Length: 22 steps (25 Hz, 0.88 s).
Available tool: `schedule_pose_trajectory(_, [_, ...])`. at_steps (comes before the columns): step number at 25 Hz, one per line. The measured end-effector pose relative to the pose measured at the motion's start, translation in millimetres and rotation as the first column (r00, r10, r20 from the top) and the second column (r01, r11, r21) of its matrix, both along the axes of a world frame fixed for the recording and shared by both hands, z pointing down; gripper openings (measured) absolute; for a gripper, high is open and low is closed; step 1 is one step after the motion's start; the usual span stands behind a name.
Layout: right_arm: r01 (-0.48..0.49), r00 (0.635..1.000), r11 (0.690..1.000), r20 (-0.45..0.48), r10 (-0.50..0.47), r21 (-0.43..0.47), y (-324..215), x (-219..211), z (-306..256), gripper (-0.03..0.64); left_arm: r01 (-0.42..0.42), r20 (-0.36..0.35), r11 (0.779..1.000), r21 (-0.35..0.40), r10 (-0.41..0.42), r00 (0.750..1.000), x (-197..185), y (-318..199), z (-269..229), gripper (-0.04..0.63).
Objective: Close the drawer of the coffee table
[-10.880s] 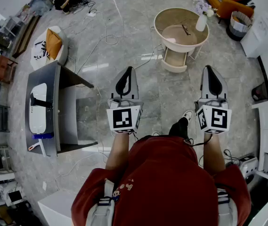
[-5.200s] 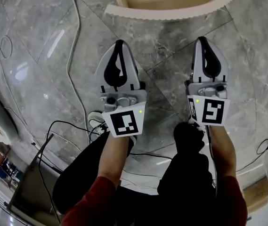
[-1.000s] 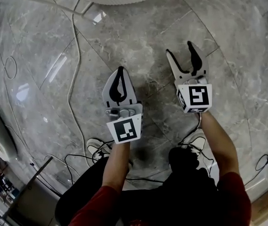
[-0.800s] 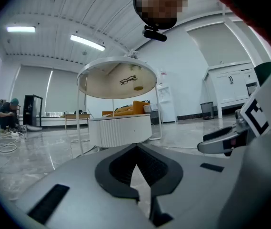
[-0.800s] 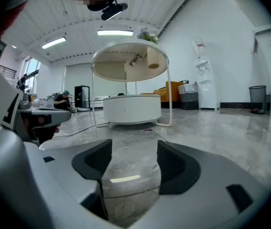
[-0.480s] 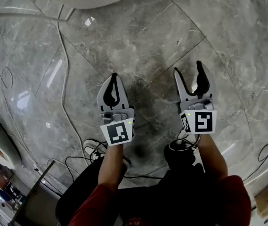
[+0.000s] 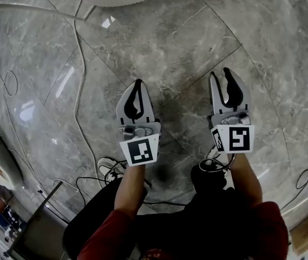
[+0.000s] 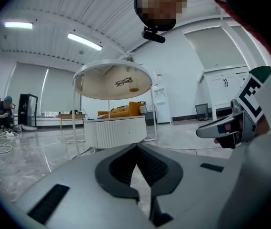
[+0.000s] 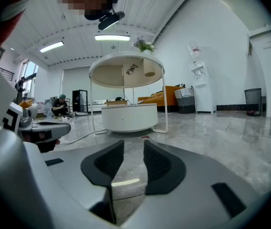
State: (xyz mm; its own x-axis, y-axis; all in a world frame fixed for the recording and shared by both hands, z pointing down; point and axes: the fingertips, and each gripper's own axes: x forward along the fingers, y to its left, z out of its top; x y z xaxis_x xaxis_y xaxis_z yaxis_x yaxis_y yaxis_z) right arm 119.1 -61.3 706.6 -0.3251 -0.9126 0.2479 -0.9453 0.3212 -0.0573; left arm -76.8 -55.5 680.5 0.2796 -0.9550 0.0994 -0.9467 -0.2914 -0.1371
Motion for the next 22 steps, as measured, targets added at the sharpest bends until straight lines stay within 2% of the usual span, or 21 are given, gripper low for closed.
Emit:
schedule_pose_trajectory(4, [-0.002,1.0,1.0,-0.019,0.002,-0.008,2,-2,1,0.098,0.005,-0.005,1.0,0.0,-0.005,1.0,-3,-1,-1,0.012])
schedule_pose_trajectory(8, [0.036,0.999,0.999,0.012,-0.036,-0.008,5,-10,0,0.038,0.009,-0.004,1.0,-0.006,-0.009,1.0,-5,0,2,0.012])
schedule_pose_trajectory(12, [0.062,0.997,0.998,0.041,-0.062,0.0,5,-16,-1,0.023,0.013,-0.003,1.0,-0.007,-0.013,1.0,-7,1,5,0.012])
schedule_pose_trajectory(15, [0.084,0.996,0.996,0.043,-0.084,-0.001,5,-21,-2,0.022,-0.018,-0.028,1.0,-0.013,0.017,0.999,-5,3,4,0.012])
schedule_pose_trajectory(18, [0.114,0.993,0.993,0.016,-0.114,0.022,-3,-28,-19,0.021,-0.077,-0.052,0.997,0.022,0.078,0.996,-4,-2,-24,0.012])
schedule_pose_trajectory(22, [0.101,0.995,0.99,-0.018,-0.1,0.102,-22,-33,-104,0.021,-0.175,0.01,0.98,0.091,0.175,0.985,-9,-20,-106,0.012])
